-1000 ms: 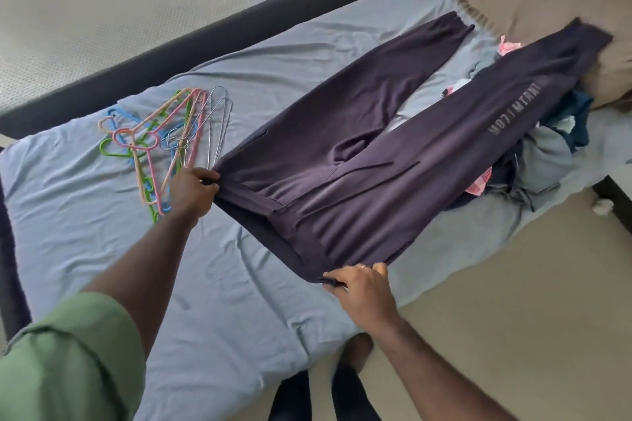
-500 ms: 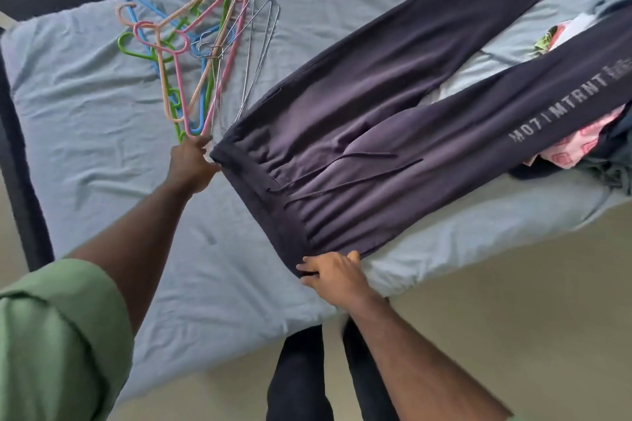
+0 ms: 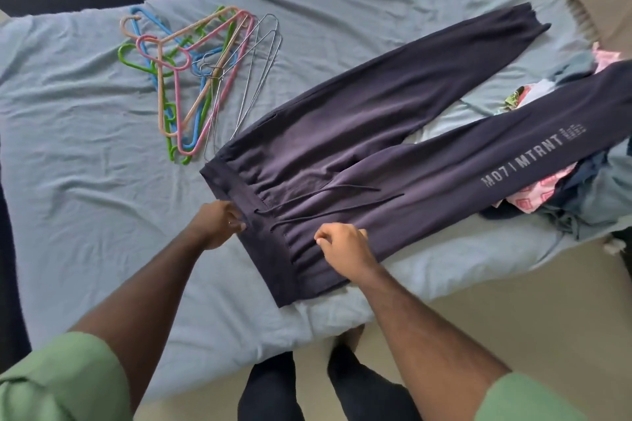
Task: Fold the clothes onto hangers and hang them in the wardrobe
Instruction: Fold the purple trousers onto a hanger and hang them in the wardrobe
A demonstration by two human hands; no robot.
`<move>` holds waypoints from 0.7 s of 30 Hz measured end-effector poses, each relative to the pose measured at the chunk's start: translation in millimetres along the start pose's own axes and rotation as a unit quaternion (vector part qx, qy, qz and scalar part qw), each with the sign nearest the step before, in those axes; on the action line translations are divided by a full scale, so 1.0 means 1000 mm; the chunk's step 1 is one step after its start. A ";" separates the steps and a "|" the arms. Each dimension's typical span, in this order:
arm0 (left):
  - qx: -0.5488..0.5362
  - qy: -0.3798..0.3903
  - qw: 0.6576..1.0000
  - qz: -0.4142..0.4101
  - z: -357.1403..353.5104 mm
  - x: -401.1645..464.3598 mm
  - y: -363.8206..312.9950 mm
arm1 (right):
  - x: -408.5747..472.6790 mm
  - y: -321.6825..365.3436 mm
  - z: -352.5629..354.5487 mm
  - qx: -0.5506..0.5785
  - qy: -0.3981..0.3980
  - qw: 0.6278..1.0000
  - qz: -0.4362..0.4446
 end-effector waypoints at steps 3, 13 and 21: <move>-0.017 -0.043 0.999 -0.010 0.028 0.008 -0.019 | 0.029 0.004 0.049 -0.012 -0.043 0.999 0.012; -0.050 -0.157 0.983 0.078 0.070 0.053 -0.029 | 0.157 -0.027 0.173 -0.041 -0.102 0.992 0.063; -0.076 -0.213 0.957 0.179 0.076 0.071 -0.021 | 0.249 -0.055 0.256 -0.107 -0.113 0.983 0.096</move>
Point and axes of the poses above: each hand's wrist, its own x-axis towards the middle knuckle, its own z-axis out of the back of the hand, y = z × x, the point moved 9 cm from there along x, towards the middle knuckle, and after that the axes turned 3 degrees about z, right-handed, at the moved point
